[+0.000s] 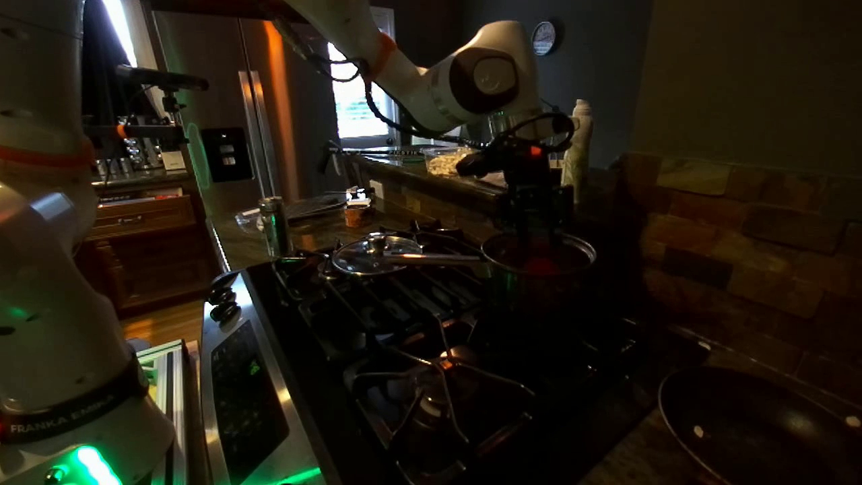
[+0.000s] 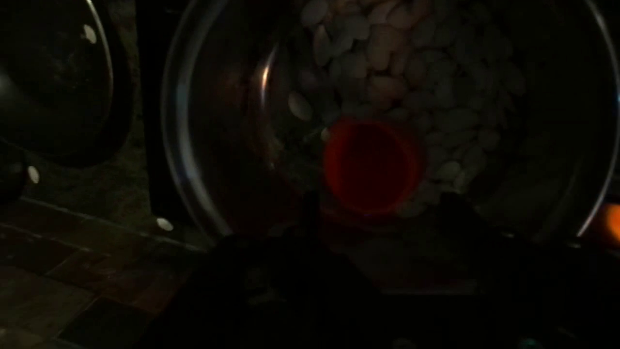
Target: Put the measuring cup in the silver pot on the right.
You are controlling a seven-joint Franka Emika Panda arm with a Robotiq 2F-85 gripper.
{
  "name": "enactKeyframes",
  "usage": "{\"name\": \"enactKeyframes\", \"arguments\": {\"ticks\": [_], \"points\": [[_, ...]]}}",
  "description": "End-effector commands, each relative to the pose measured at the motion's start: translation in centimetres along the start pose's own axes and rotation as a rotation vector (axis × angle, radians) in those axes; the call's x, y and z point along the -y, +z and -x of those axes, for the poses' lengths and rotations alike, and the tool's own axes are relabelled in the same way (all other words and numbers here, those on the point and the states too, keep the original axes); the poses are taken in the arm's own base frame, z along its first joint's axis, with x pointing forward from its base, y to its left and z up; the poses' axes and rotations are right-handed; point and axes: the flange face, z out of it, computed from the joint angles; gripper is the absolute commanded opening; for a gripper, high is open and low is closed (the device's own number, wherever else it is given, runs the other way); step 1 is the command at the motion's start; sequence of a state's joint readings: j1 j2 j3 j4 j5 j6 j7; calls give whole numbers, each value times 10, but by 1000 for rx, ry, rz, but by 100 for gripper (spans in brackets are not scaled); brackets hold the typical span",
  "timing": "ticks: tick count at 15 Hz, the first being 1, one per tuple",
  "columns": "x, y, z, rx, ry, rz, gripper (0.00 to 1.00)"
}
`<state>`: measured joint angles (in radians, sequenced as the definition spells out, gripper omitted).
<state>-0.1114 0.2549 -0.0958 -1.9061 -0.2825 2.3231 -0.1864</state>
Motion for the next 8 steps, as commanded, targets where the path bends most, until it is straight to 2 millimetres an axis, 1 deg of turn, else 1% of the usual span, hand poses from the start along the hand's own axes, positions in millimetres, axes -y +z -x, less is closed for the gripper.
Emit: {"name": "enactKeyframes", "arguments": {"ticks": [1,2,3,5,7,8], "points": [[2,-64,9,-21,24,43,95],[2,-81,11,-29,27,68,100],[6,-99,14,-32,7,67,100],[25,-137,18,-82,-83,22,100],[48,-174,21,-173,-182,-9,100],[58,-187,21,-207,-223,-26,100]]}}
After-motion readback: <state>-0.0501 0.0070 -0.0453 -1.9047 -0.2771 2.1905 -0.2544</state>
